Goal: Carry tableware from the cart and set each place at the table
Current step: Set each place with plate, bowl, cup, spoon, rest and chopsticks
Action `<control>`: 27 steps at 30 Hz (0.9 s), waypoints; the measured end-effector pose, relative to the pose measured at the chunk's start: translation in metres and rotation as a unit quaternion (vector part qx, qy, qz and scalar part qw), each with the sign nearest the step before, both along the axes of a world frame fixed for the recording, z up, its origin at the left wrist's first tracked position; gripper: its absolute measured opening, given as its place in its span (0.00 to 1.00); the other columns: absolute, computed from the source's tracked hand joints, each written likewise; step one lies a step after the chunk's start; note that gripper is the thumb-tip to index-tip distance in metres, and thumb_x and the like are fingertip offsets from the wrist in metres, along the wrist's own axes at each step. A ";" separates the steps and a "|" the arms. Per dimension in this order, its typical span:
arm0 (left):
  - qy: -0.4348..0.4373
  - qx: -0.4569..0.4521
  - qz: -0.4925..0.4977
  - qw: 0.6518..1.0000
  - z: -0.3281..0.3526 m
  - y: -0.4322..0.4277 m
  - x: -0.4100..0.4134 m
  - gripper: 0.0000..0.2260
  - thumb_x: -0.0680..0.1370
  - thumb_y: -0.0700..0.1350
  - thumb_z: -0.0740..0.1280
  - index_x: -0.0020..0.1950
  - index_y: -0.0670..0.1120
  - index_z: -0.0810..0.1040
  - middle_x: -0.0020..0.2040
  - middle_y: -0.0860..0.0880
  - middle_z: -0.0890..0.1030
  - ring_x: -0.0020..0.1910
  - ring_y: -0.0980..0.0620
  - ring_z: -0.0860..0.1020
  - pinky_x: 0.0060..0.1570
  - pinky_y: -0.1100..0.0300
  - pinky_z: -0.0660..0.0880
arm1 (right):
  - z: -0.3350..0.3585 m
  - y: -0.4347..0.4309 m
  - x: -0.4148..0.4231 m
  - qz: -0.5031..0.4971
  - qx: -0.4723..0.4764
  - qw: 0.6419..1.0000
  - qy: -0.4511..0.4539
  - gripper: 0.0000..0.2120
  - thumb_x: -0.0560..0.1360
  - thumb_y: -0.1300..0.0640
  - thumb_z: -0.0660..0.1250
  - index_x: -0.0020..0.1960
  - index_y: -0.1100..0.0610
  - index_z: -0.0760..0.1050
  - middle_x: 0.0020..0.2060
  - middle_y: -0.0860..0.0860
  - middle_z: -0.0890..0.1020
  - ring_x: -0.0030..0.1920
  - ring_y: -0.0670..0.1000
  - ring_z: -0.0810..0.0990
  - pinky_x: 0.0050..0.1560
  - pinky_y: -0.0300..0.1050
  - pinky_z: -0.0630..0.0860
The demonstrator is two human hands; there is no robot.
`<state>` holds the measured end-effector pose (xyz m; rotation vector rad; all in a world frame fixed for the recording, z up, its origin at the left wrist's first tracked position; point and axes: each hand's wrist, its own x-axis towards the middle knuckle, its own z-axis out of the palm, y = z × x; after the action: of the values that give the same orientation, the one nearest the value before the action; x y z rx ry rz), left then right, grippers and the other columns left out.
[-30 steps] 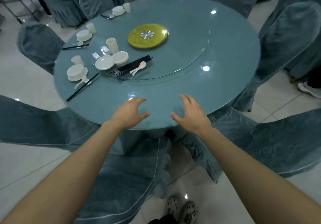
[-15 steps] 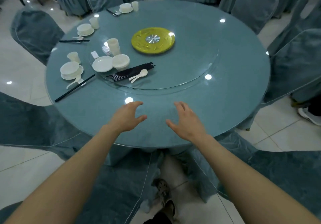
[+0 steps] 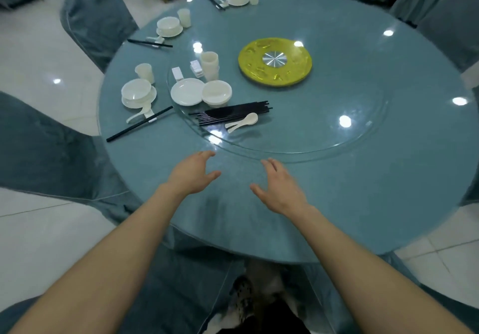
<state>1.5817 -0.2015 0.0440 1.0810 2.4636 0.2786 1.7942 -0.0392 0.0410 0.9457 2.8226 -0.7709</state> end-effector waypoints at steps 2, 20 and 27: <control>-0.004 -0.005 0.018 1.000 -0.008 -0.001 -0.012 0.31 0.82 0.61 0.69 0.81 0.51 0.67 0.78 0.45 0.72 0.76 0.43 0.71 0.74 0.46 0.69 | -0.009 0.006 -0.018 0.013 -0.018 1.000 0.001 0.39 0.81 0.42 0.69 0.84 0.58 0.58 0.83 0.55 0.59 0.82 0.57 0.60 0.80 0.54 0.61; 0.009 -0.084 0.084 0.993 -0.088 0.059 -0.066 0.29 0.78 0.53 0.74 0.79 0.50 0.72 0.80 0.45 0.70 0.78 0.44 0.69 0.74 0.51 0.71 | -0.092 0.059 -0.155 0.141 0.007 0.990 0.002 0.39 0.83 0.43 0.65 0.85 0.60 0.54 0.84 0.55 0.57 0.85 0.52 0.50 0.83 0.46 0.48; 0.019 -0.112 0.085 0.990 -0.093 0.072 -0.066 0.33 0.77 0.50 0.77 0.81 0.50 0.71 0.82 0.45 0.67 0.80 0.47 0.67 0.77 0.57 0.64 | -0.103 0.058 -0.157 0.135 0.039 0.990 0.010 0.37 0.82 0.46 0.67 0.84 0.60 0.58 0.84 0.55 0.60 0.84 0.53 0.52 0.84 0.49 0.51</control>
<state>1.5160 -0.1291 -0.0493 0.7932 2.5510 0.0310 1.6375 0.0189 -0.0621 0.5486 2.9303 -0.6435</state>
